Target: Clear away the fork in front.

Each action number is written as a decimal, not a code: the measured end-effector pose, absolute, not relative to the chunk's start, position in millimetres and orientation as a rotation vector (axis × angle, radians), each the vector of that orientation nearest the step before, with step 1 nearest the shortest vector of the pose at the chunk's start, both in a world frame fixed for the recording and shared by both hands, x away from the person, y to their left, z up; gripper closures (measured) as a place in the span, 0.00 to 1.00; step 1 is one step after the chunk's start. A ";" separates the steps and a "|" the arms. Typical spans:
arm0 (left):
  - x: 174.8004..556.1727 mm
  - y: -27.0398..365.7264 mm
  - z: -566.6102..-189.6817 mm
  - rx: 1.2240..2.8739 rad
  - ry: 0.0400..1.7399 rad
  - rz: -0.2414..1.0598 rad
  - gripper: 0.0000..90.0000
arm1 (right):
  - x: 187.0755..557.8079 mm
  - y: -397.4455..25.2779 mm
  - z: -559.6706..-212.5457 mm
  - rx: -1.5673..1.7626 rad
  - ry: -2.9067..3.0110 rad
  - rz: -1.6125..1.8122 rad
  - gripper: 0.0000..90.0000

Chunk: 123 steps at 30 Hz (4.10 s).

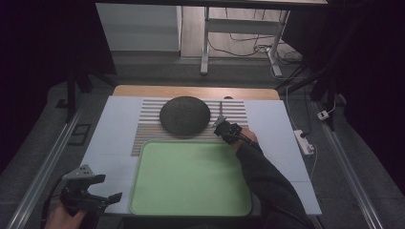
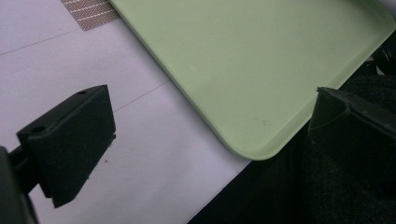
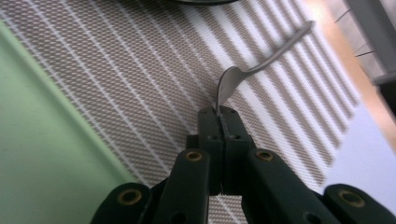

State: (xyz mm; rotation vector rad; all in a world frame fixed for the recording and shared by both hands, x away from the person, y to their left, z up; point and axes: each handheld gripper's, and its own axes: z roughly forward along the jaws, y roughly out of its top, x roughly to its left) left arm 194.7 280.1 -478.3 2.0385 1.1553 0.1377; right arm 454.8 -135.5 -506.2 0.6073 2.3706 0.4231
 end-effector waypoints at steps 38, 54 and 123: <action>193.7 272.3 -472.3 2.063 1.059 0.169 0.00 | 372.1 -186.5 -440.4 0.704 2.407 0.961 1.00; 220.8 250.8 -472.0 2.080 0.892 0.132 0.00 | 323.8 -205.9 -432.1 0.631 2.475 1.121 1.00; 311.4 108.7 -469.5 2.562 -0.171 0.041 0.60 | 250.2 -173.5 -439.2 -0.024 2.888 1.422 1.00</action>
